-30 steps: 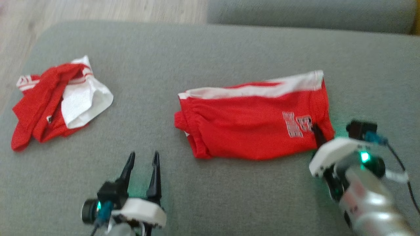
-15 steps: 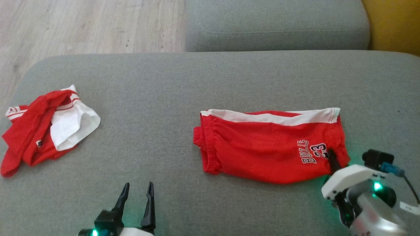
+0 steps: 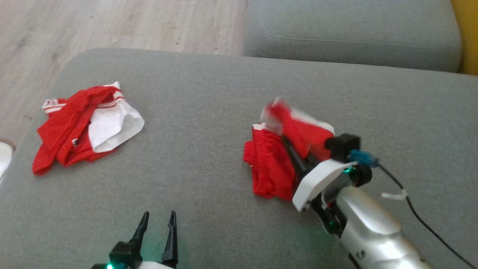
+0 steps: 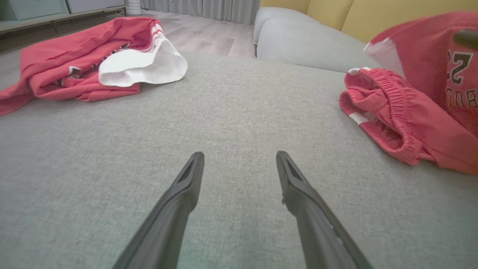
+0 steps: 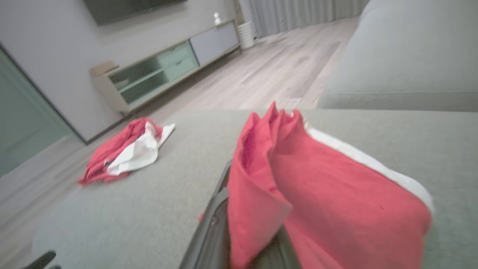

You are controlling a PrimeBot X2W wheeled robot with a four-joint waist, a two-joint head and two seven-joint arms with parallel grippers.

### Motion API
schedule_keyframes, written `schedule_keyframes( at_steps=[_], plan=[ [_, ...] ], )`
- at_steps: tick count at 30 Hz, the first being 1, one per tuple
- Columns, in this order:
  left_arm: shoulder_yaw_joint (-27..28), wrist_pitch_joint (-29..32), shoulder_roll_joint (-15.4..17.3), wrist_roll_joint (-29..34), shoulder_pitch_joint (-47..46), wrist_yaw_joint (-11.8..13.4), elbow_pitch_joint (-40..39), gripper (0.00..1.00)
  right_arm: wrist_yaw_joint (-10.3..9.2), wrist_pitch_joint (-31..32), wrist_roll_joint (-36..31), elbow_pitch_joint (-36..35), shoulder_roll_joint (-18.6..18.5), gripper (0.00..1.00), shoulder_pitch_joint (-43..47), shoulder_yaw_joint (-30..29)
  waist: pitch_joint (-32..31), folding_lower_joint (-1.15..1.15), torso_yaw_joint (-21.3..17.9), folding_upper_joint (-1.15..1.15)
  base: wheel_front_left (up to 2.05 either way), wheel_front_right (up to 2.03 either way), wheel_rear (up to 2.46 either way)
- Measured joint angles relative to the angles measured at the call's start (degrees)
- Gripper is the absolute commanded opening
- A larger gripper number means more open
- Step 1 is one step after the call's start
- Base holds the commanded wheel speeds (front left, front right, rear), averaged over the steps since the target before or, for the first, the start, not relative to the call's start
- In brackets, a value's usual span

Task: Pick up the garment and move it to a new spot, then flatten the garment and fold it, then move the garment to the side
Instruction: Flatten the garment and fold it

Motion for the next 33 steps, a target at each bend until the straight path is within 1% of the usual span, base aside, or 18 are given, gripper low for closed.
schedule_keyframes(
  at_steps=[2,3,4,7,12,15,16,18,20,22,25,27,29,31,33],
  plan=[
    [0.0,0.0,0.0,0.0,0.0,0.0,0.5,1.0,0.01,1.5,-1.7,1.6,0.1,0.0,0.0,2.2,0.0,0.0,1.1,0.0,0.0,0.0,0.0],
    [0.0,0.0,0.0,0.0,0.0,0.0,0.7,1.0,0.0,1.7,-2.5,2.7,0.1,0.14,0.2,2.5,0.1,0.0,1.5,0.0,0.0,0.0,0.0],
    [0.0,0.0,0.0,0.0,0.0,0.0,1.1,1.0,0.01,1.8,-3.8,3.7,0.0,1.0,0.9,3.7,0.2,0.0,2.2,0.0,0.0,0.0,0.0],
    [0.1,0.0,0.0,-0.6,0.0,0.1,1.2,1.0,0.0,1.7,-1.8,0.9,0.1,1.0,3.0,7.2,0.2,0.0,2.1,0.0,0.0,0.0,0.0],
    [0.2,0.0,0.0,-0.5,0.0,0.1,1.2,1.0,0.0,2.3,1.2,-2.8,0.2,1.0,4.9,13.7,0.1,0.0,-0.2,0.0,0.0,0.0,0.0],
    [0.4,0.0,0.0,-0.4,-0.2,0.1,1.2,1.0,0.0,1.7,2.1,-3.2,0.2,1.0,4.8,13.5,0.1,0.0,-2.1,0.0,0.0,0.0,0.0],
    [0.4,0.0,0.0,-0.4,-0.2,0.1,1.2,1.0,0.0,1.7,2.1,-3.2,0.2,1.0,4.8,13.5,0.1,0.0,-2.1,0.0,0.0,0.0,0.0],
    [0.5,0.0,0.0,0.1,-0.4,0.1,1.2,1.0,0.0,-0.2,2.4,-3.1,-0.3,1.0,4.8,11.7,0.0,0.0,-3.3,0.0,0.0,0.0,0.0],
    [0.6,0.0,0.0,1.0,-0.7,0.0,1.2,1.0,0.0,-1.9,2.2,-2.9,-1.1,1.0,4.7,8.4,0.0,0.0,-4.5,0.0,0.0,0.0,0.0],
    [0.9,0.0,0.1,2.1,-1.3,-0.2,1.2,1.0,0.0,-2.9,0.3,-2.2,-2.2,1.0,4.7,3.6,-0.1,0.0,-5.7,0.0,0.0,0.0,0.0],
    [1.5,0.0,0.3,3.9,-1.9,-0.4,0.5,1.0,0.0,-3.3,-4.0,-2.1,-2.6,1.0,4.9,-6.2,-0.2,0.0,-7.2,0.0,0.0,0.0,0.0],
    [2.0,0.0,0.5,5.2,-1.9,-0.3,-0.3,1.0,0.0,-3.3,-8.2,-4.7,-2.4,1.0,5.7,-13.7,-0.3,0.0,-8.1,0.0,0.0,0.0,0.0],
    [2.3,0.0,0.7,6.2,-1.9,0.1,-0.9,1.0,0.0,-3.3,-12.2,-7.2,-1.9,1.0,7.8,-19.8,-0.5,0.0,-8.7,0.0,0.0,0.0,0.0],
    [2.4,0.0,0.8,6.9,-1.7,0.6,-1.5,1.0,0.0,-3.4,-15.5,-8.6,-1.0,1.0,11.2,-24.4,-0.6,0.0,-9.0,0.0,0.0,0.0,0.0],
    [2.5,0.0,0.7,7.4,-1.1,1.3,-2.7,1.0,0.0,-3.4,-17.9,-8.9,-0.2,1.0,15.1,-27.1,-0.7,0.0,-9.2,0.0,0.0,0.0,0.0]
  ],
)
